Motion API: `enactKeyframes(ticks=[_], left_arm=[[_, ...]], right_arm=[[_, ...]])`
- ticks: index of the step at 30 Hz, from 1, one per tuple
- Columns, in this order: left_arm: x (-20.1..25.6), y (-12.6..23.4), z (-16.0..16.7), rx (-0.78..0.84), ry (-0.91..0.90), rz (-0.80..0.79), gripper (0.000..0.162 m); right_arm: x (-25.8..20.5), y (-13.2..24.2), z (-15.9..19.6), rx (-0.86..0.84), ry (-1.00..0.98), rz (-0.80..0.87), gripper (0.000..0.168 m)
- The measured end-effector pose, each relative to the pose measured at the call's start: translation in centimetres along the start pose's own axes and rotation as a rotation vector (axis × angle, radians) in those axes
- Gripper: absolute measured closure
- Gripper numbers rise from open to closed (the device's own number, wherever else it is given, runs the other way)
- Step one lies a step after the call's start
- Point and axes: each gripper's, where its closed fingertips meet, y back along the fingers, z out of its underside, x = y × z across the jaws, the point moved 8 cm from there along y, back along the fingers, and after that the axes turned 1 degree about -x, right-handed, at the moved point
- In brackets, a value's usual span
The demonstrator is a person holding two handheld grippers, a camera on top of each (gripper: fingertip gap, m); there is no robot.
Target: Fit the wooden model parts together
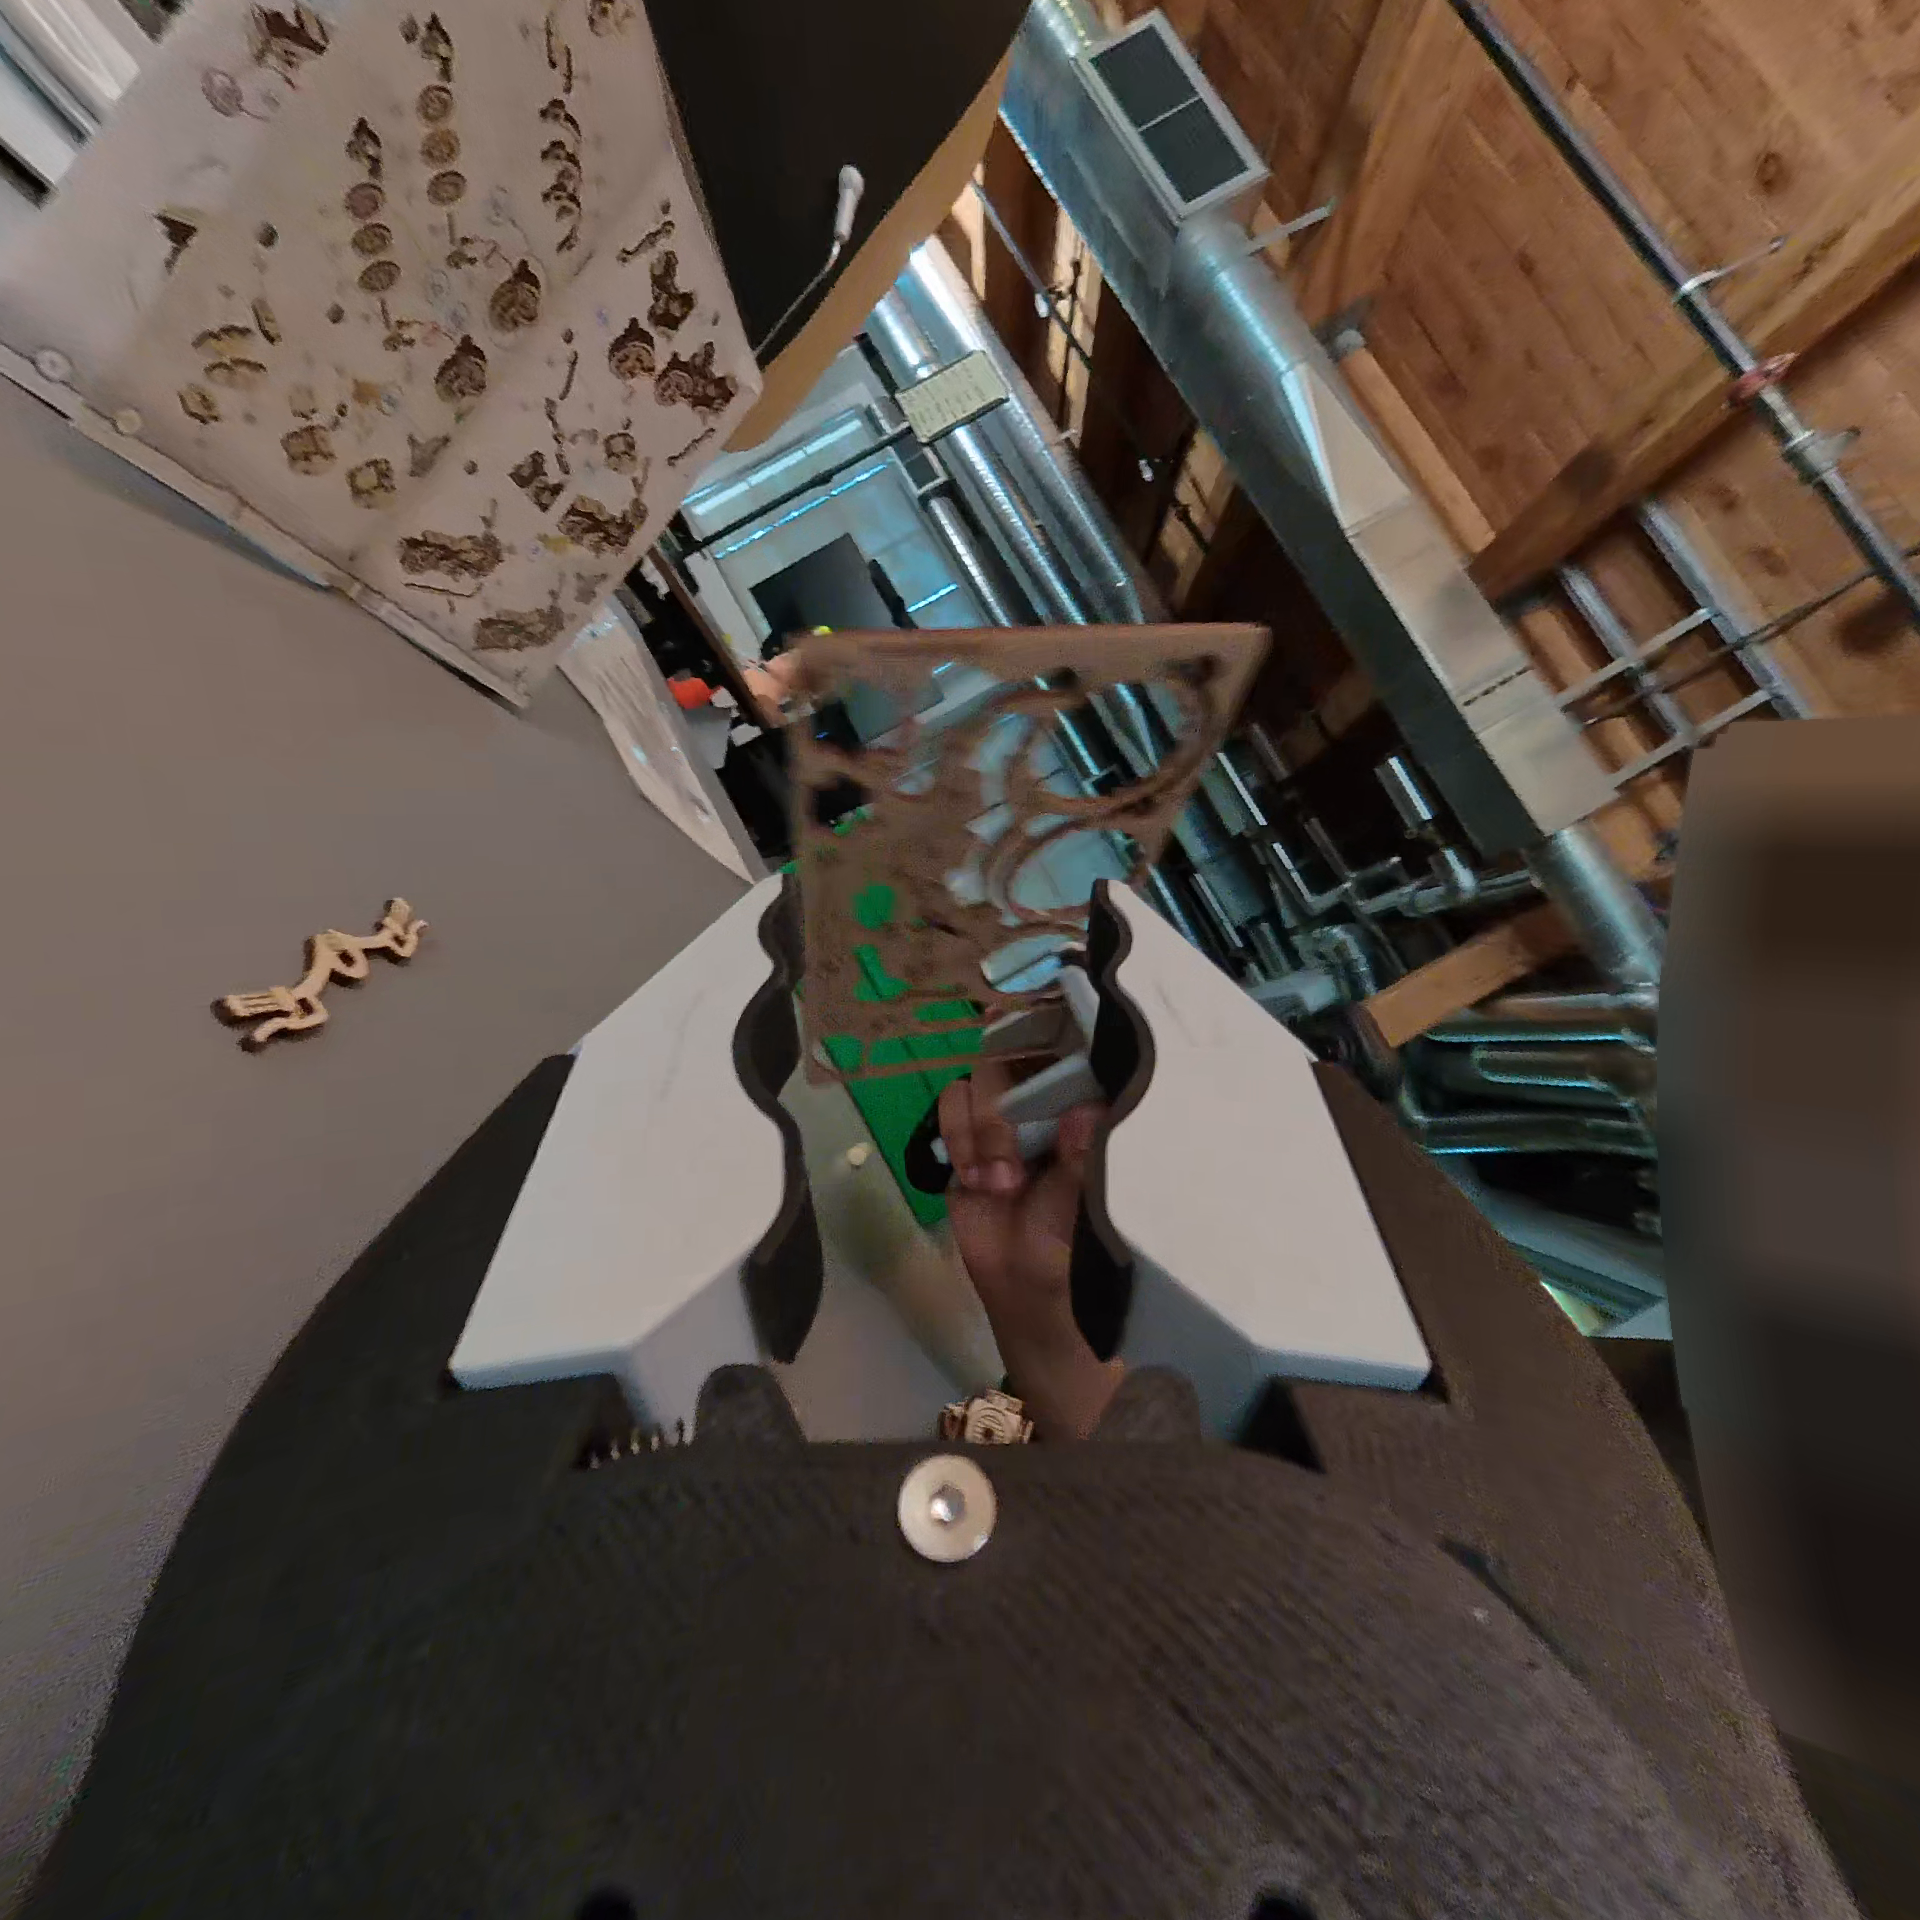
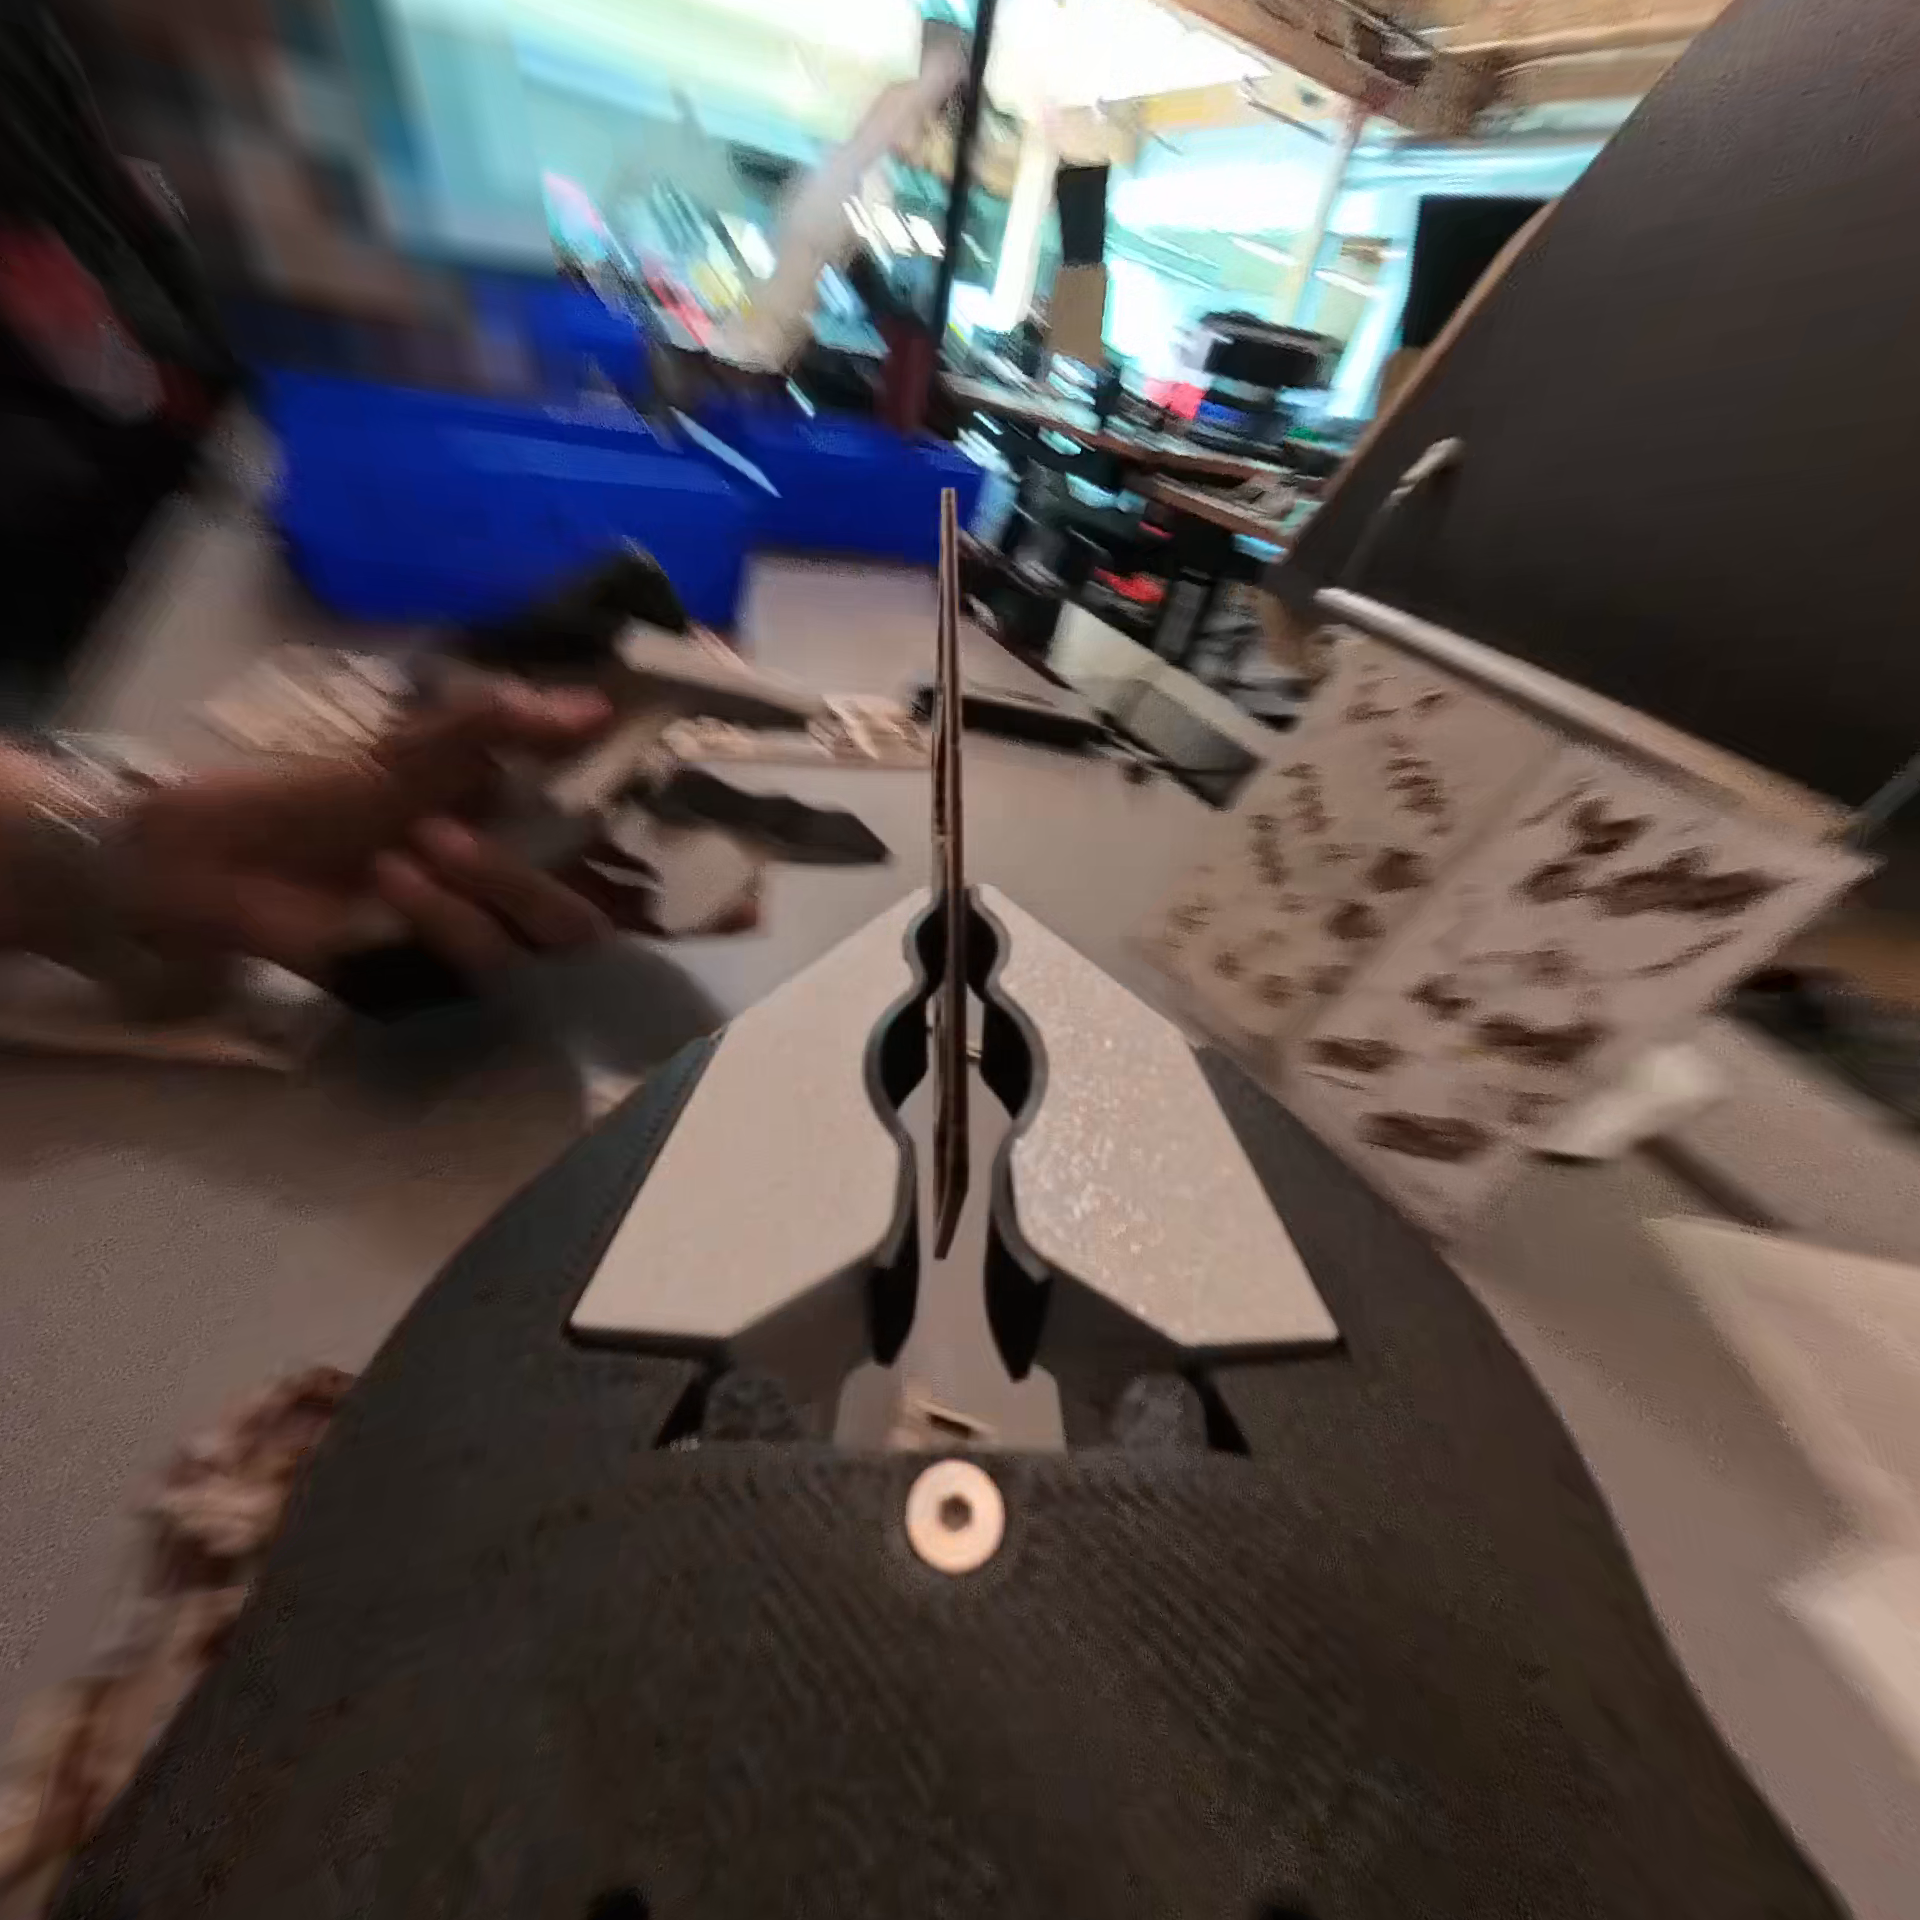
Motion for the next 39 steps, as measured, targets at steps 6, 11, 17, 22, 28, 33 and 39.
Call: enactKeyframes(ticks=[6,11,17,22,28,33,39], left_arm=[[0.8,-1.9,2.3,-0.118,0.015,-0.005,0.102],[-0.1,-2.5,3.6,-0.119,0.116,-0.114,0.129],[0.6,-2.1,3.3,-0.041,0.069,-0.121,0.159],[1.2,-0.8,1.6,0.048,-0.157,-0.198,0.161],[2.6,-1.3,2.1,-0.053,-0.523,-0.318,0.162],[3.4,-2.3,3.4,-0.131,-0.654,-0.295,0.162],[3.7,-3.0,4.7,-0.179,-0.638,-0.215,0.162]], right_arm=[[-3.0,-1.3,1.4,-0.231,0.645,0.195,0.168],[-6.4,-2.2,1.8,-0.227,0.912,0.144,0.168],[-7.6,-2.1,2.2,-0.139,0.996,0.137,0.164],[-6.1,-1.4,1.2,-0.048,0.659,0.08,0.146],[-3.8,-1.5,1.0,0.001,0.054,-0.077,0.141],[-1.6,-0.9,0.9,0.037,-0.131,-0.041,0.142],[-2.3,-1.1,1.0,0.027,0.001,0.036,0.151]])
